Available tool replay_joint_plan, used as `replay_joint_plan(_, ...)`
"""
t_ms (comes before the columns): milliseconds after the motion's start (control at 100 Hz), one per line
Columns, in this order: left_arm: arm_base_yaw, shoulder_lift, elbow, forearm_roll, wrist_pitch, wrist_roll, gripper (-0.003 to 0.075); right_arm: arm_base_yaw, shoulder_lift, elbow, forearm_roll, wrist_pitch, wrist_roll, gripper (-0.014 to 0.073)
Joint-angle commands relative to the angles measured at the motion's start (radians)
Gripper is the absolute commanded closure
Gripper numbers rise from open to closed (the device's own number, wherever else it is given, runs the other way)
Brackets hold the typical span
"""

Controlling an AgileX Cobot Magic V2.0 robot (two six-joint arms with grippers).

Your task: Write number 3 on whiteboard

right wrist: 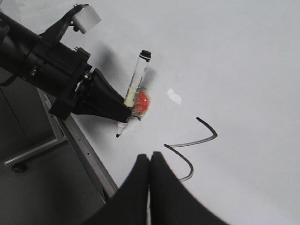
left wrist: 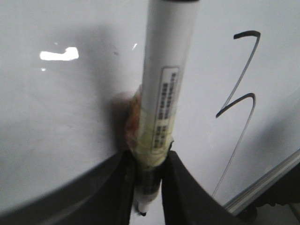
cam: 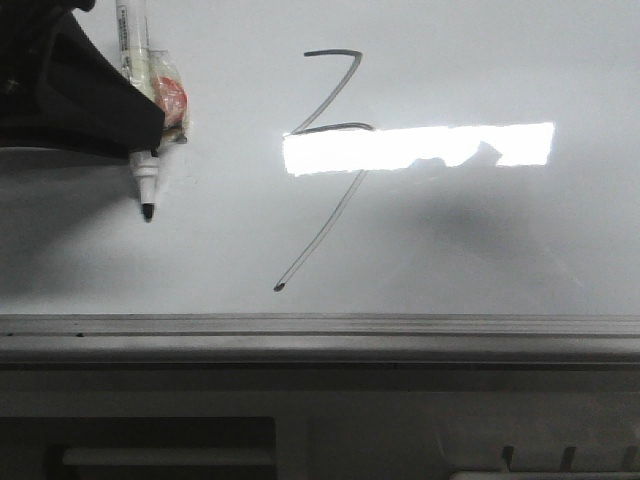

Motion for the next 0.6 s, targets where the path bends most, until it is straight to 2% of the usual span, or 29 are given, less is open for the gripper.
replay_joint_plan(0,0.002,0.022,-0.013,0.004,-0.073,-0.008,0.06,-0.007,-0.005,-0.024,0.011,-0.059,0.005,0.0652)
replay_joint_plan(130,0.002,0.022,-0.013,0.004,-0.073,-0.008,0.039,-0.007,-0.005,-0.024,0.012,-0.055,0.005,0.0655)
replay_joint_plan(200,0.002,0.022,-0.013,0.004,-0.079,-0.008,0.0325,-0.007,-0.005,-0.024,0.012,-0.055,0.005,0.0655)
replay_joint_plan(410,0.002,0.003,-0.017,-0.001,-0.106,-0.008,0.0298,-0.007,-0.008,-0.024,0.012,-0.055,0.005,0.0655)
replay_joint_plan(590,0.002,-0.178,-0.015,-0.026,-0.102,-0.008,0.0304,-0.007,-0.093,0.008,-0.061,-0.065,0.005,0.0655)
